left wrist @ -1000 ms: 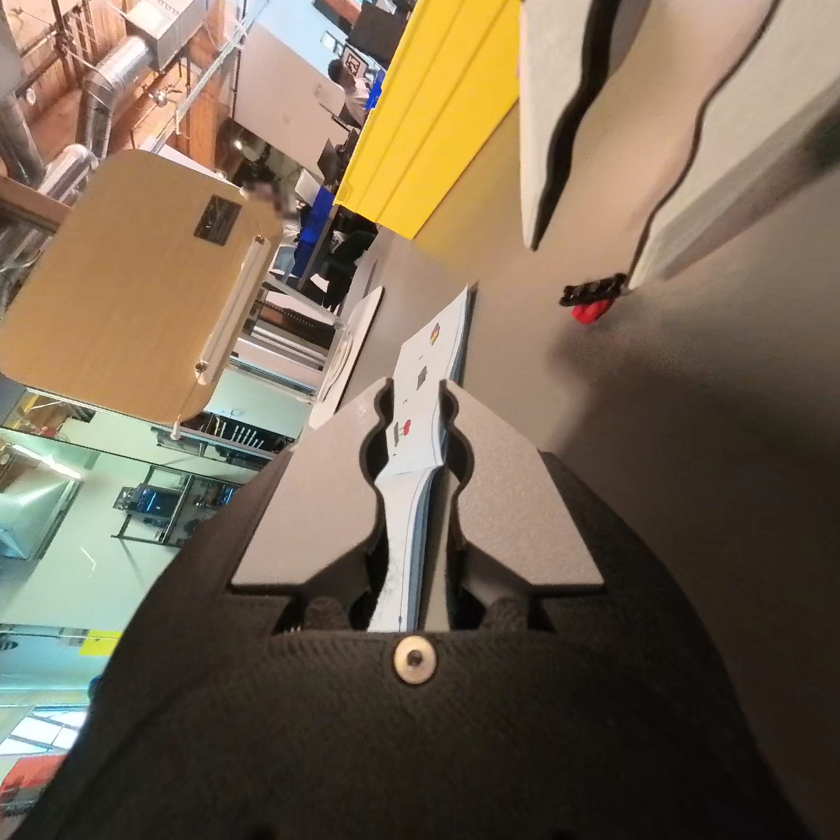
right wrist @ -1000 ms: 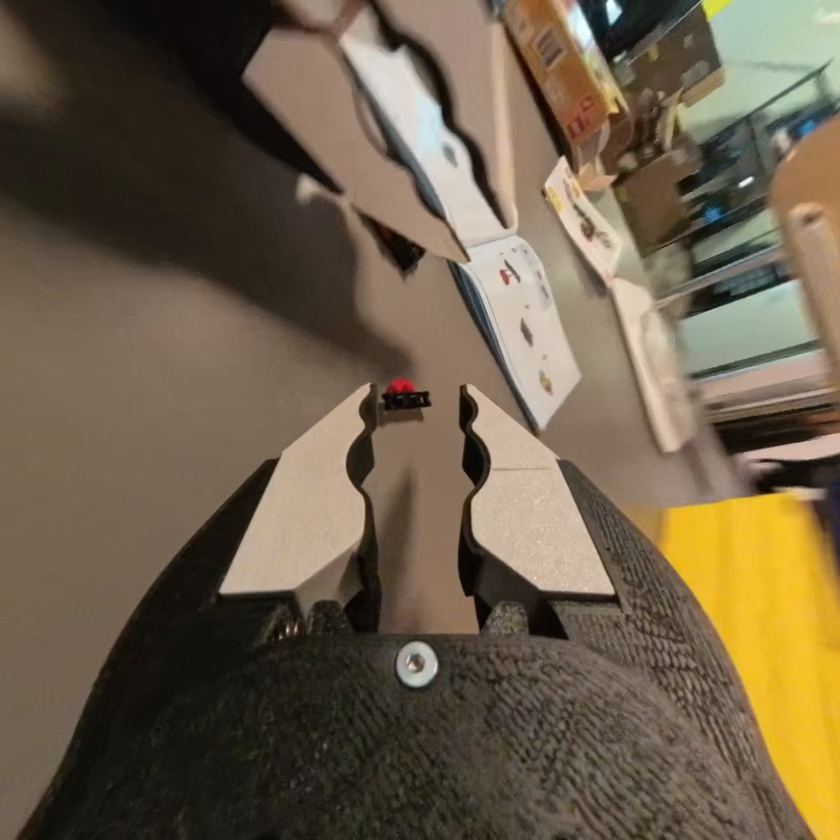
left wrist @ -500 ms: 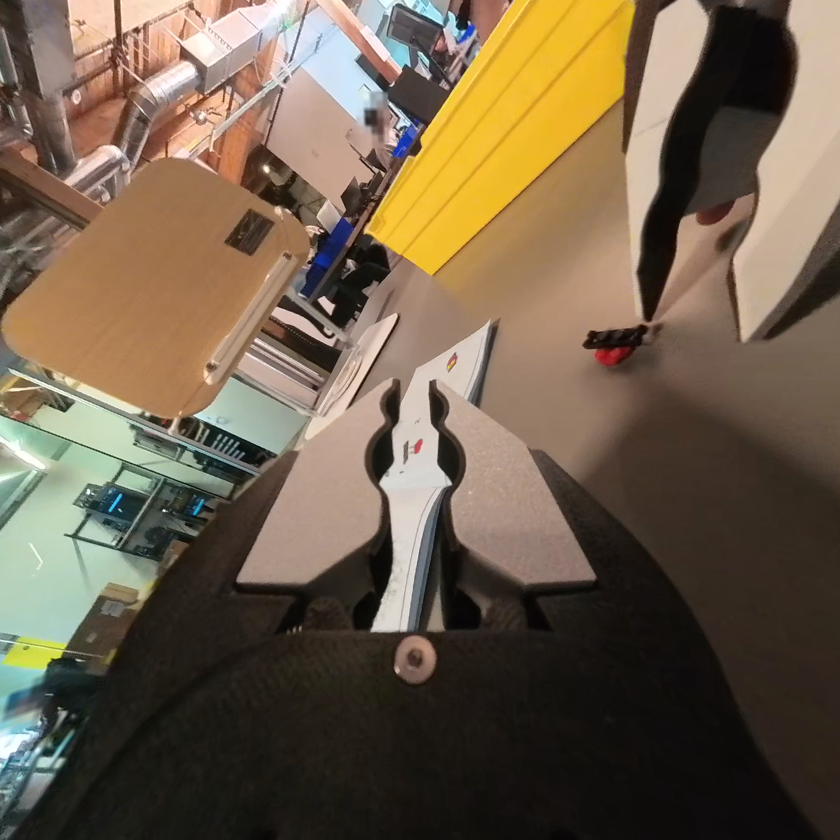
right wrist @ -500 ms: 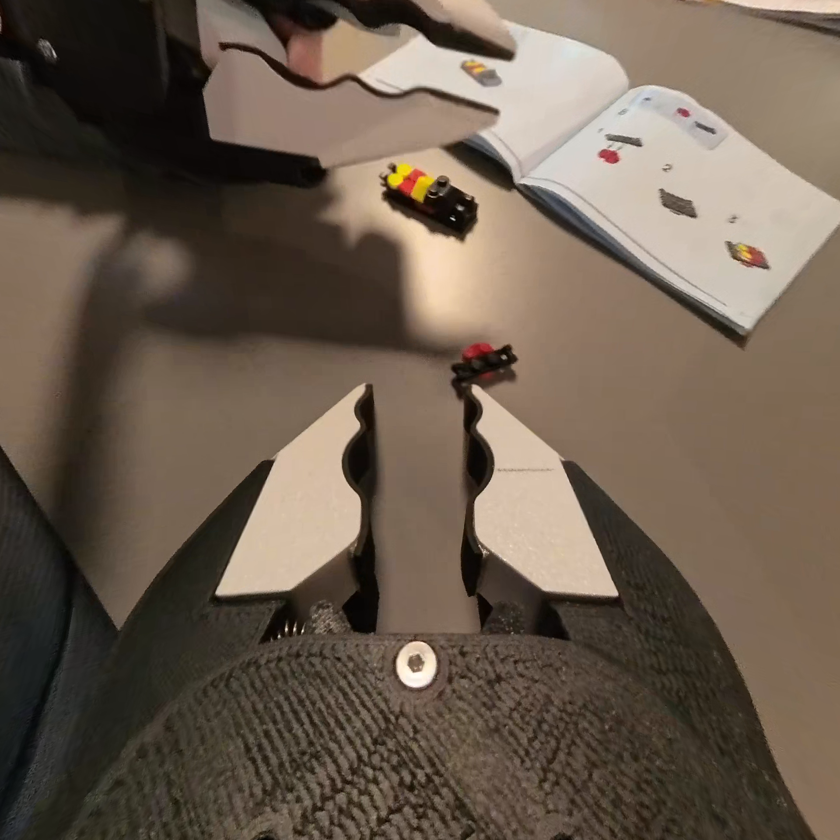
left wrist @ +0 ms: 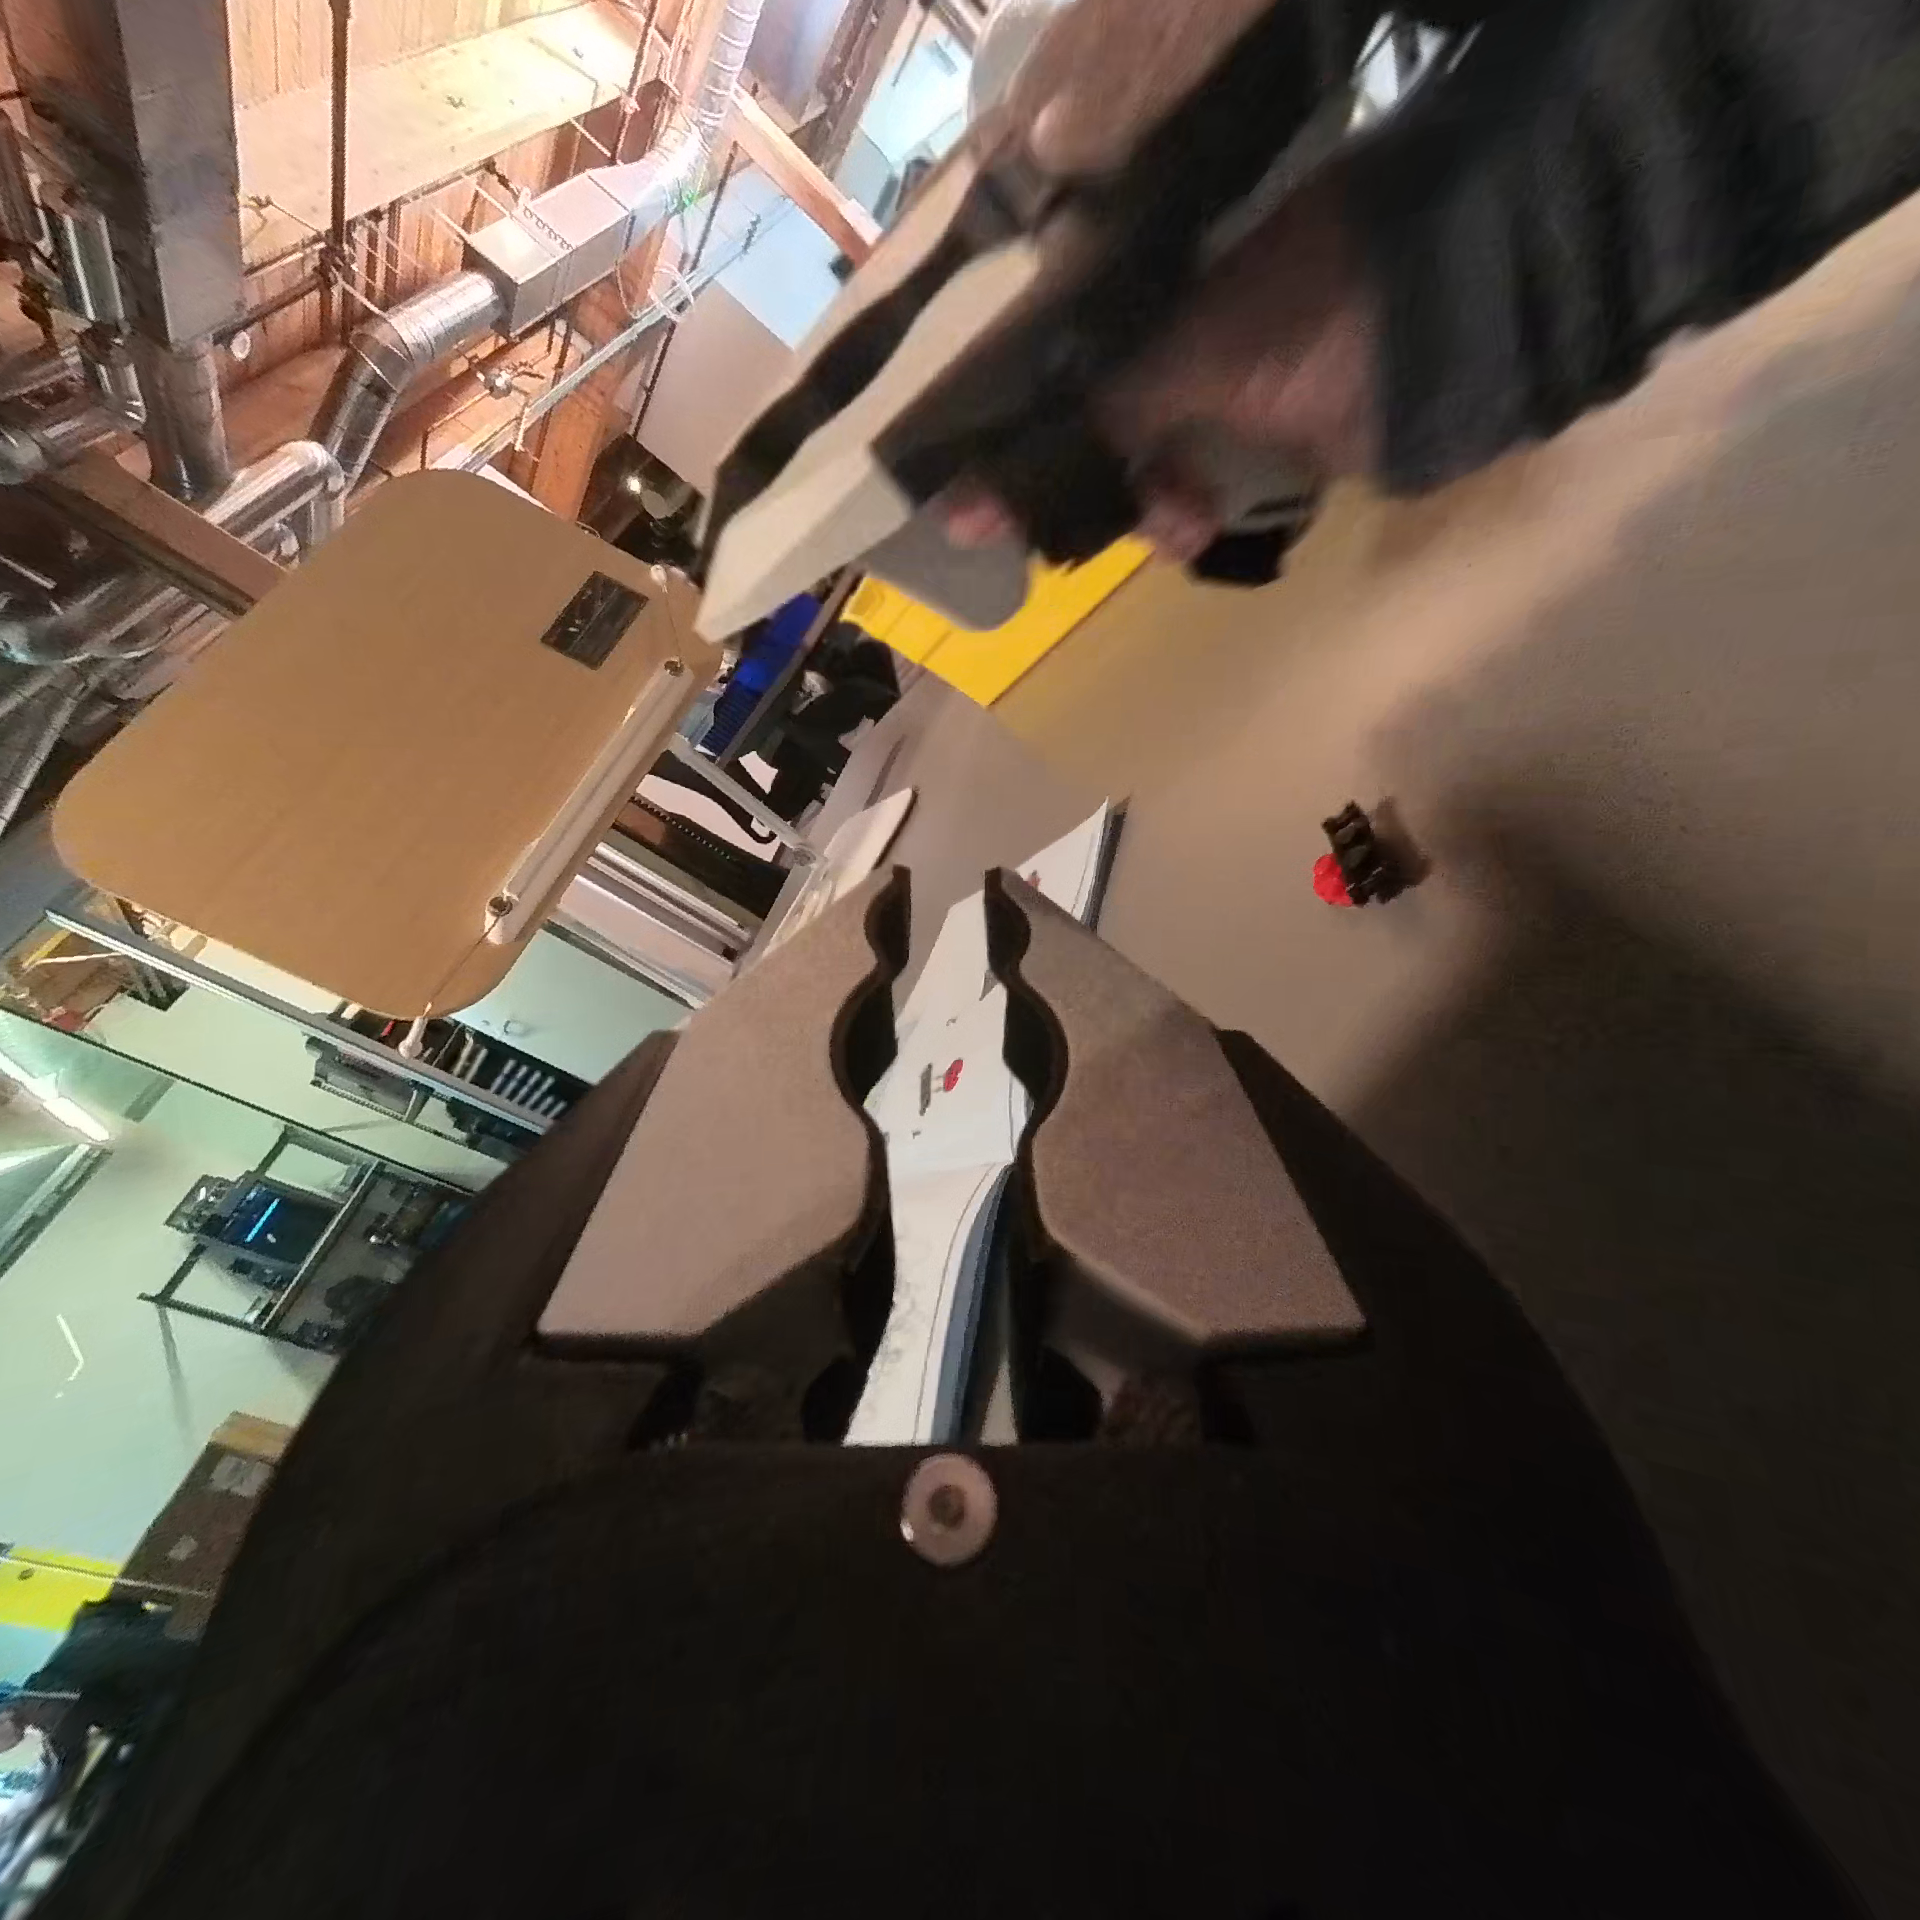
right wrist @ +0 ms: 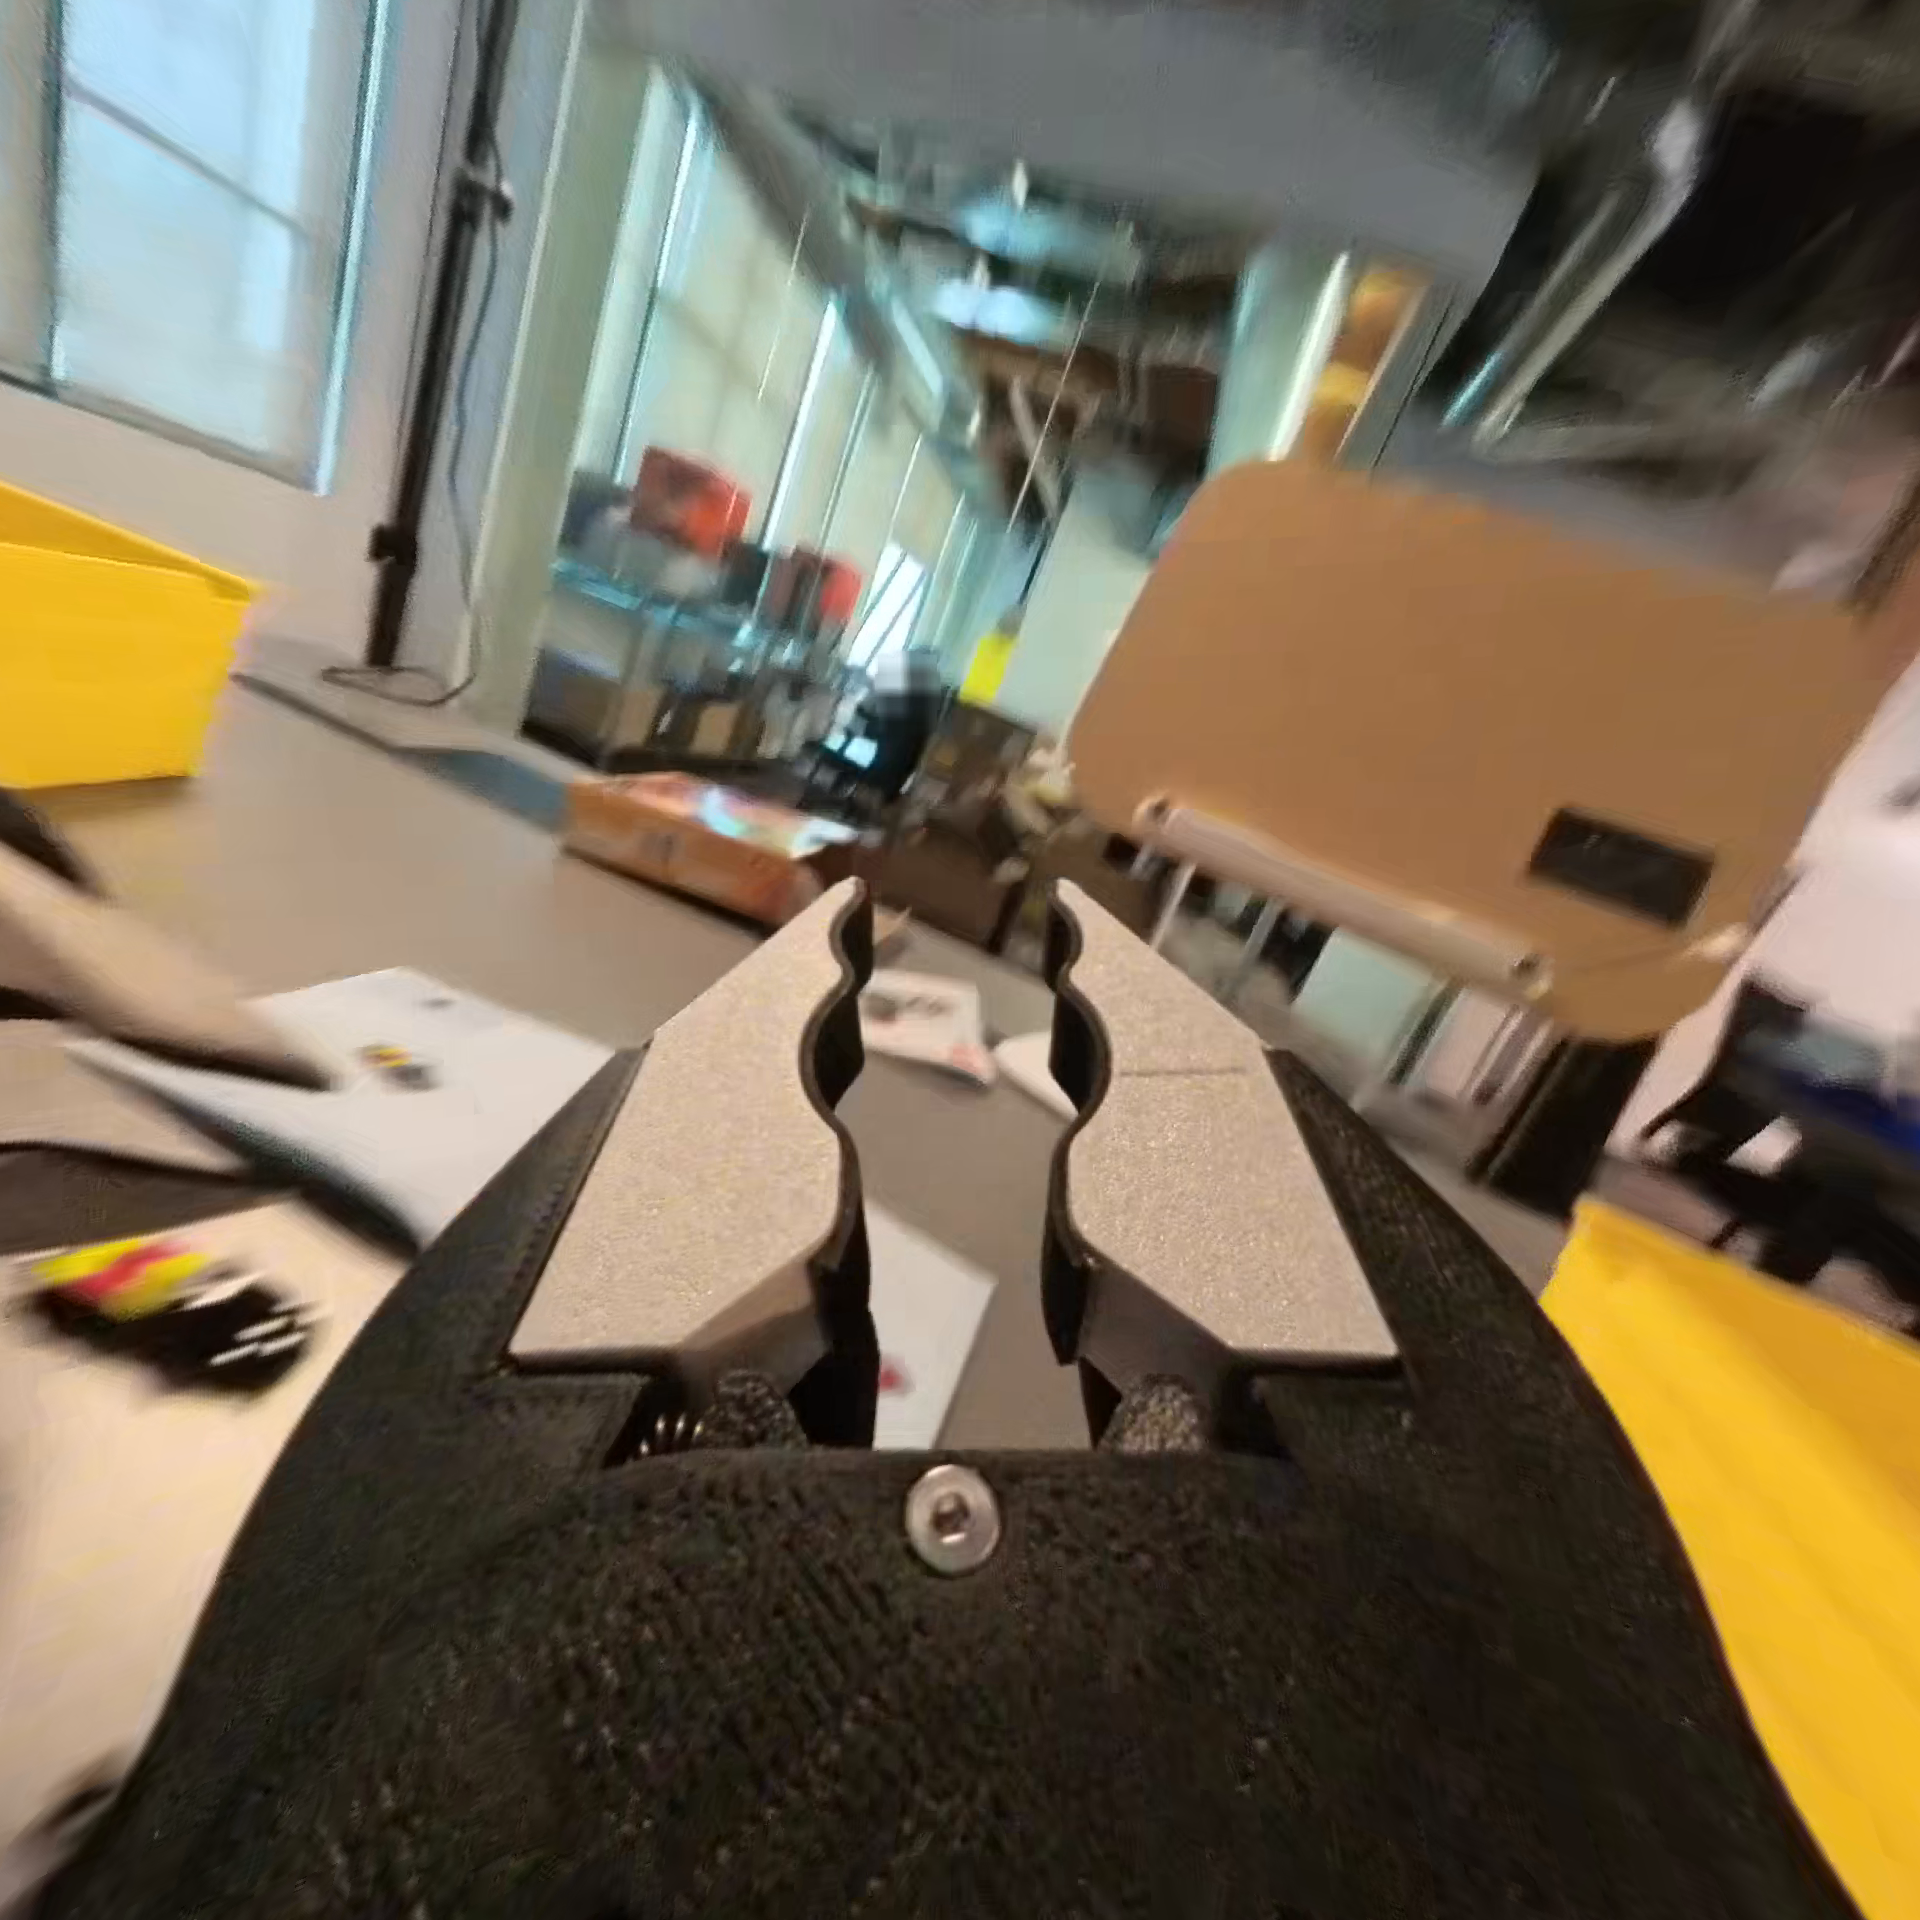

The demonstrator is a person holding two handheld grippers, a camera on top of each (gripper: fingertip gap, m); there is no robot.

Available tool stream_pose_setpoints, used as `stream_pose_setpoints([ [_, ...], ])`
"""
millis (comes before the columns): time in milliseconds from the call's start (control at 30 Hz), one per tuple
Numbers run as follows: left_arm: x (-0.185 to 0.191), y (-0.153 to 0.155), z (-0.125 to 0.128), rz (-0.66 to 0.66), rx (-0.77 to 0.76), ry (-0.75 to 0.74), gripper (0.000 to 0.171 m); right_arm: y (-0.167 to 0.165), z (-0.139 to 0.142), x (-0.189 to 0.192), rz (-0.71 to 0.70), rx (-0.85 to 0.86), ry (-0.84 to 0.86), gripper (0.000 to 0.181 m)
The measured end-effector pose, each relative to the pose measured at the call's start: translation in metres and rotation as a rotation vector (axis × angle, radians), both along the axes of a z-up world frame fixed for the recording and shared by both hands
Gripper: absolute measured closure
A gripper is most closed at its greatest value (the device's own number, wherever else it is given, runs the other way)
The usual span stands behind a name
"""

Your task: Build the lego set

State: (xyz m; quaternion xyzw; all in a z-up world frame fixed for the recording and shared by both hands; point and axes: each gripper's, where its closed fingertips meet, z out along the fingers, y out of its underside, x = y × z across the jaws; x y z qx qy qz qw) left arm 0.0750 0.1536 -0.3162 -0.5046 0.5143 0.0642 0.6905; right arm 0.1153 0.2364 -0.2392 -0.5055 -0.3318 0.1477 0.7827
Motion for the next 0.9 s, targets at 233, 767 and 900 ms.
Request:
stream_pose_setpoints([
  [233,0.022,-0.03,-0.01,-0.086,0.037,0.092,0.154,0.068,-0.016,-0.007,-0.105,0.077,-0.049,0.145],
  [767,-0.135,-0.045,0.133,0.266,-0.334,-0.63,0.146,0.075,-0.022,0.0,-0.115,0.032,-0.035,0.157],
  [900,-0.276,-0.037,0.137,0.697,-0.42,-0.63,0.149,0.078,-0.025,-0.002,-0.115,0.017,-0.041,0.159],
])
